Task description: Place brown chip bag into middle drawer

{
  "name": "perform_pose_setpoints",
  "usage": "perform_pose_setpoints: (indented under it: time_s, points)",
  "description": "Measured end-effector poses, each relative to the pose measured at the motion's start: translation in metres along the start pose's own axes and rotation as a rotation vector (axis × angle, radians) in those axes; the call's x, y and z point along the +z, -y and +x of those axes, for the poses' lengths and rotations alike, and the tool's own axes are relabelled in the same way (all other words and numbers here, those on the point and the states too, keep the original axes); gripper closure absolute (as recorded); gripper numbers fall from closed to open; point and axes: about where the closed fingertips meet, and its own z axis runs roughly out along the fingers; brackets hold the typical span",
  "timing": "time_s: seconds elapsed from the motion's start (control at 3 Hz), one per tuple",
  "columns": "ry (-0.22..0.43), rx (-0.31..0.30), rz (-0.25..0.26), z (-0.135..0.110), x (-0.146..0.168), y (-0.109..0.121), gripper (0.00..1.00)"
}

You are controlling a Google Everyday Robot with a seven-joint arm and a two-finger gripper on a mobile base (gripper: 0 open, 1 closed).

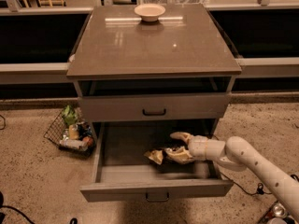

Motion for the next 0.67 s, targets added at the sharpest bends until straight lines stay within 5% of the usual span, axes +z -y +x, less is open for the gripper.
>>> perform_pose_setpoints:
  time_s: [0.33,0.67]
  points:
    - [0.003,-0.014,0.043,-0.006,-0.018,0.002,0.0]
    - [0.01,-0.025,0.117,-0.014,-0.05,-0.002,0.0]
